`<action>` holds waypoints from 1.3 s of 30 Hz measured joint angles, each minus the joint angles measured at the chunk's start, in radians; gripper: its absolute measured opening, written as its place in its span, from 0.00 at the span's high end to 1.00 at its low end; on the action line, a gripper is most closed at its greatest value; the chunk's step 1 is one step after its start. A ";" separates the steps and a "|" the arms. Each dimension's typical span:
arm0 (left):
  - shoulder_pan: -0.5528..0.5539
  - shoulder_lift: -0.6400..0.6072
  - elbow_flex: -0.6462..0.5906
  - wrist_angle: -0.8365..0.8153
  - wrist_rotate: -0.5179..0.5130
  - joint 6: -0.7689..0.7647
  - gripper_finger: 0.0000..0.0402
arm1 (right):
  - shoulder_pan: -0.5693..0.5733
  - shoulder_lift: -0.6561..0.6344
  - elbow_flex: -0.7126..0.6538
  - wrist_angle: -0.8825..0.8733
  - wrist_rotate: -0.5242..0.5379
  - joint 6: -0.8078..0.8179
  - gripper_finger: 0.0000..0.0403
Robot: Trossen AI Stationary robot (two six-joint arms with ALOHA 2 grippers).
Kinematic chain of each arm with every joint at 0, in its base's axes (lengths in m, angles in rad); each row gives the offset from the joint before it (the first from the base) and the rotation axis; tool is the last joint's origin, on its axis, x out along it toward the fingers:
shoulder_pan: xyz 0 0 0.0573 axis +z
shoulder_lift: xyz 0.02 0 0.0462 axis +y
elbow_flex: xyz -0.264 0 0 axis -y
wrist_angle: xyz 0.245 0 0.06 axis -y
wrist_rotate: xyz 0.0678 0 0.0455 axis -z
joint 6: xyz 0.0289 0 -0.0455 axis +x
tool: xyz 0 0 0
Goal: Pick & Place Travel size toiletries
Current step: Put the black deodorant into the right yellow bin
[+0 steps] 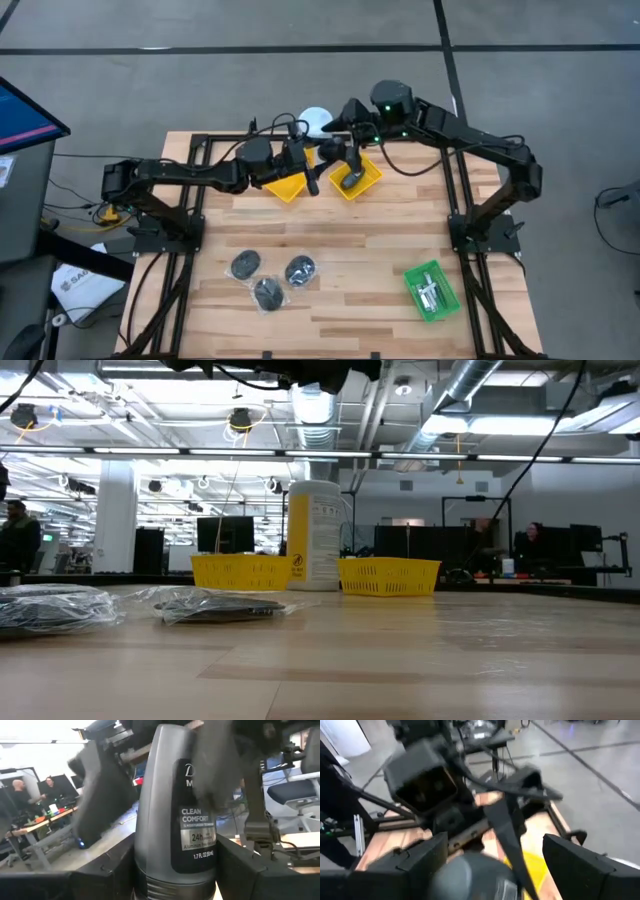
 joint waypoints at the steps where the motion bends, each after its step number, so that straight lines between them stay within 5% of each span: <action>1: 0.000 0.000 0.000 0.000 0.001 0.000 0.49 | 0.000 -0.002 0.002 0.006 0.000 0.000 0.24; 12: 0.002 0.000 0.000 0.021 -0.021 0.000 0.49 | 0.000 -0.002 0.002 -0.008 0.000 -0.007 0.45; 19: -0.002 0.000 0.000 0.022 -0.040 -0.010 0.49 | 0.000 -0.003 0.002 -0.005 0.016 -0.014 0.70; 39: -0.003 0.001 0.000 0.044 -0.044 0.004 0.49 | -0.022 -0.015 0.002 -0.006 -0.036 -0.007 0.77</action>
